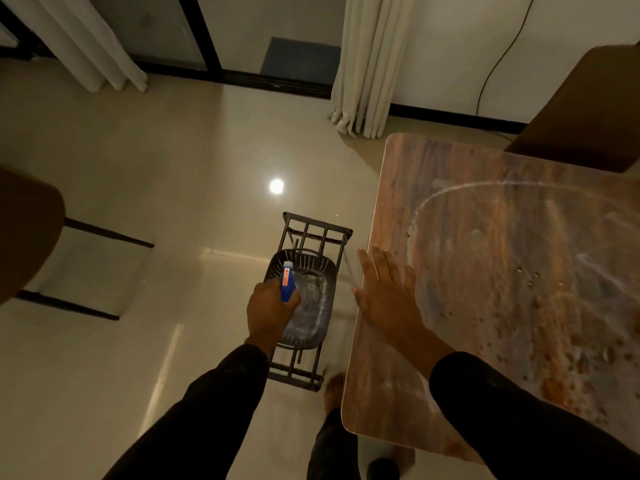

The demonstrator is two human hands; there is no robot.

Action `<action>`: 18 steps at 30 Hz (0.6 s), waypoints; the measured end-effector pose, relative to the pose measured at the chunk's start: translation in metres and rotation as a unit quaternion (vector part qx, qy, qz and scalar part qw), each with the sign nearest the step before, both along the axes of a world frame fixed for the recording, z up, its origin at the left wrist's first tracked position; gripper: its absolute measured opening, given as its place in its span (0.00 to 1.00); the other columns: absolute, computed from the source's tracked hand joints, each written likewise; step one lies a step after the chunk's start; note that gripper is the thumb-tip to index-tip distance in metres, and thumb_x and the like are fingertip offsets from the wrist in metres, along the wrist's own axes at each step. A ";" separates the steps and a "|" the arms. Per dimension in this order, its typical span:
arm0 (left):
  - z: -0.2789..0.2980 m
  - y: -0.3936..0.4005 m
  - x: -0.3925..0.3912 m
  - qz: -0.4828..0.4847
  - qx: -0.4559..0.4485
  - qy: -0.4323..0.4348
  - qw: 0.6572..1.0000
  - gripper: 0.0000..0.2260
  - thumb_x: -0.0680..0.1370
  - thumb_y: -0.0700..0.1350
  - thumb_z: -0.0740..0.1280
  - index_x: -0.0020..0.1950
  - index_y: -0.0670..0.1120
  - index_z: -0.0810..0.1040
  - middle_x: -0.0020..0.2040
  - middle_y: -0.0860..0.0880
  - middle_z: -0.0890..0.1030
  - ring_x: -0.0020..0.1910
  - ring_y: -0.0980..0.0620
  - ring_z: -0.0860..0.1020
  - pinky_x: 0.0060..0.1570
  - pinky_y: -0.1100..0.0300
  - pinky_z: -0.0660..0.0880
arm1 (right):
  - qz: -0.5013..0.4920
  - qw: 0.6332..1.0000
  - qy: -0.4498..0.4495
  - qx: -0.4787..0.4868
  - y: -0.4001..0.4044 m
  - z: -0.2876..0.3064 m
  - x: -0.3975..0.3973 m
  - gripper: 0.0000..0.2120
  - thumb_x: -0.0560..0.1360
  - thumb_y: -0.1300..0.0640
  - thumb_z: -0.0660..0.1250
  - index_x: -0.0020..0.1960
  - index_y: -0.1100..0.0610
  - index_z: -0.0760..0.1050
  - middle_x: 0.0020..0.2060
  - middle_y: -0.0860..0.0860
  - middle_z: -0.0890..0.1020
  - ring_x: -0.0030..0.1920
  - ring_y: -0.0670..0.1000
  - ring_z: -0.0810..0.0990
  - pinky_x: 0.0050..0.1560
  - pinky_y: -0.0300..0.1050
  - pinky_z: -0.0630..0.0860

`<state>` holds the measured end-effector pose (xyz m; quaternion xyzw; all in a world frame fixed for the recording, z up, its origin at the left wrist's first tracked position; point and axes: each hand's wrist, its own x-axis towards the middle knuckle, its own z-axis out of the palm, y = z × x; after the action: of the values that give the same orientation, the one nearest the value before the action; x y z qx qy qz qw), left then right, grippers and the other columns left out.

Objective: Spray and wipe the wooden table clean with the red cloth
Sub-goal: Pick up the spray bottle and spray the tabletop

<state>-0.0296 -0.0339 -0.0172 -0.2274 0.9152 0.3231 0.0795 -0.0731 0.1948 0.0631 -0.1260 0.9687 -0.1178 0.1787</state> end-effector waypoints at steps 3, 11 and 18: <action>0.041 -0.006 -0.010 -0.014 -0.011 0.077 0.997 0.16 0.73 0.57 0.71 0.54 0.49 0.76 0.45 0.57 0.74 0.44 0.57 0.74 0.44 0.65 0.68 | -0.006 0.999 0.041 -0.015 0.003 0.035 -0.007 0.35 0.86 0.43 0.56 0.86 0.49 0.43 0.85 0.54 0.46 0.85 0.57 0.44 0.80 0.68 0.43; 0.169 0.037 -0.084 -0.123 0.090 0.248 0.957 0.19 0.76 0.59 0.66 0.63 0.52 0.70 0.55 0.58 0.76 0.49 0.65 0.74 0.46 0.81 0.69 | -0.040 0.988 0.142 -0.035 0.047 0.112 -0.026 0.36 0.83 0.44 0.58 0.85 0.52 0.47 0.85 0.57 0.50 0.84 0.60 0.47 0.81 0.69 0.51; 0.251 0.158 -0.138 -0.268 0.186 0.289 0.900 0.13 0.78 0.61 0.63 0.57 0.58 0.65 0.41 0.56 0.77 0.34 0.60 0.77 0.34 0.72 0.73 | -0.145 0.967 0.206 -0.023 0.150 0.164 -0.018 0.36 0.84 0.42 0.57 0.85 0.51 0.43 0.85 0.55 0.47 0.85 0.58 0.44 0.82 0.65 0.47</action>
<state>-0.1679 0.1243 0.2334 0.1491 0.8476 0.5053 -0.0639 -0.0910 0.3449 0.2271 -0.0096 0.9895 -0.1363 -0.0465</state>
